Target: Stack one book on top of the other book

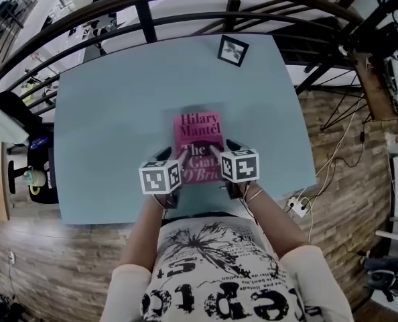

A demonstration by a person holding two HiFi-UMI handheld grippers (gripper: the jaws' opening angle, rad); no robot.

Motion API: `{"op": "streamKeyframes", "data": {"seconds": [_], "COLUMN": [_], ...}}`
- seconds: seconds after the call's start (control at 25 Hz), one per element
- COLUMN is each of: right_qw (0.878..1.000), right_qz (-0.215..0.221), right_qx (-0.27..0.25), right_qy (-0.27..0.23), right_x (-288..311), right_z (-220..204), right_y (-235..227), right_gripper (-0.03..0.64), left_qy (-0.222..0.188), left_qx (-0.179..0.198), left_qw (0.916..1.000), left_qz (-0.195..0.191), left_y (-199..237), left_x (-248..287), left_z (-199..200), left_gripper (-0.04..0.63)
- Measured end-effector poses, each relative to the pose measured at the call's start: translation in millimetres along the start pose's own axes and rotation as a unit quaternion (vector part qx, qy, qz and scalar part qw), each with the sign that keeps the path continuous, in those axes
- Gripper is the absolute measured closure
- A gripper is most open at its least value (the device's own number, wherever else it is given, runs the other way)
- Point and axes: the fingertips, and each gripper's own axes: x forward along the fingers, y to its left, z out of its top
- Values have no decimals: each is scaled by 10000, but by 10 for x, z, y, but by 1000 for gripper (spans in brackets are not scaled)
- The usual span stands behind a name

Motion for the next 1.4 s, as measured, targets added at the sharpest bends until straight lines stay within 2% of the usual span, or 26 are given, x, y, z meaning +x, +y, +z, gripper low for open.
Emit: {"op": "streamKeyframes", "data": {"seconds": [0.04, 0.12, 0.16, 0.24, 0.4, 0.52, 0.64, 0.76, 0.92, 1.16, 1.28, 1.4], "right_qw": [9999, 9990, 9983, 9966, 9910, 9820, 9669, 9484, 9242, 8962, 8890, 8892], "right_qz": [-33, -87, -106, -104, 65, 178, 308, 481, 666, 802, 798, 804], "right_qx": [-45, -112, -131, -163, -357, -662, -1081, -1442, -1727, -2012, -2102, -2139], "right_qy": [-130, -413, -555, -805, -1288, -1759, -2289, -2782, -3340, -3873, -3990, -3963], "right_x": [-50, -145, -190, -279, -451, -612, -808, -1005, -1246, -1521, -1609, -1612], "right_z": [83, 240, 309, 424, 677, 900, 1137, 1353, 1554, 1644, 1662, 1665], "right_y": [30, 103, 146, 250, 554, 846, 1183, 1529, 1923, 2363, 2501, 2532], "right_gripper": [414, 504, 553, 615, 623, 623, 623, 623, 623, 624, 624, 624], "left_qy": [-91, -293, -400, -606, -1097, -1608, -2159, -2714, -3309, -3824, -3917, -3945], "left_qx": [86, 244, 316, 469, 847, 1094, 1263, 1170, 1338, 1731, 1797, 1882], "left_qw": [9999, 9993, 9987, 9970, 9903, 9809, 9682, 9553, 9341, 9076, 9024, 8994], "left_qz": [-1, 39, 62, 74, 93, 109, 102, 11, 84, 78, -16, -64], "left_y": [3, 29, 45, 61, 108, 167, 218, 281, 400, 499, 506, 495], "left_x": [-64, -198, -269, -419, -771, -1096, -1461, -1878, -2390, -2858, -2985, -2992], "left_z": [70, 198, 256, 361, 627, 859, 1080, 1320, 1556, 1593, 1586, 1575], "left_gripper": [385, 496, 530, 562, 575, 578, 578, 578, 578, 577, 578, 578]}}
